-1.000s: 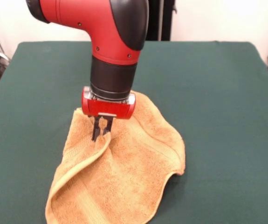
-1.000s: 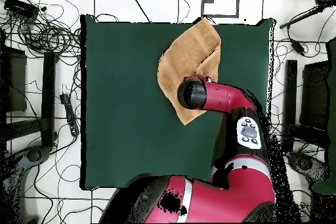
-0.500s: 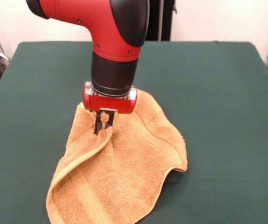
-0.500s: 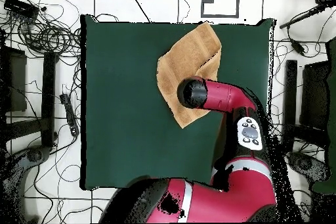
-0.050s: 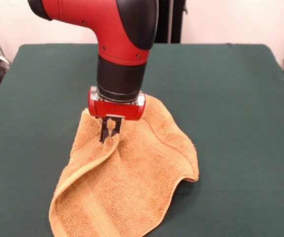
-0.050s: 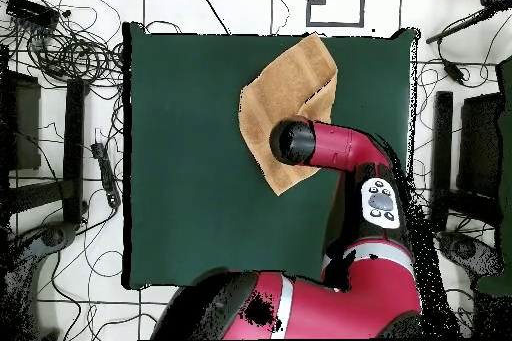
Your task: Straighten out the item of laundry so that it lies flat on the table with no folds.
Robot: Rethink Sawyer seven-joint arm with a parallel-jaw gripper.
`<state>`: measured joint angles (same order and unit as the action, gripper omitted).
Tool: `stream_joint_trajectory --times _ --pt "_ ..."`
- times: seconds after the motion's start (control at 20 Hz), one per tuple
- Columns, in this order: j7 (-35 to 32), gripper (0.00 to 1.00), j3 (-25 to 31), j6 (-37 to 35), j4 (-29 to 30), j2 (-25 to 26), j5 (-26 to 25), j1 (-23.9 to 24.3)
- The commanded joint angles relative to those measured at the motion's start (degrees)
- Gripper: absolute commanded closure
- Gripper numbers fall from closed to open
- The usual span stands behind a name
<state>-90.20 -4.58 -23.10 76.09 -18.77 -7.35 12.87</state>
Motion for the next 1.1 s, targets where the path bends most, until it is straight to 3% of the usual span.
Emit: stream_joint_trajectory --times 0.05,0.6,1.1 --pt "-4.62 1.00 6.15 -2.40 6.22 4.77 -0.66 0.15" --pt "4.84 1.00 9.26 -0.31 5.68 5.98 -7.26 9.23" --pt "3.55 1.00 11.05 0.22 4.54 7.10 -11.62 11.33"
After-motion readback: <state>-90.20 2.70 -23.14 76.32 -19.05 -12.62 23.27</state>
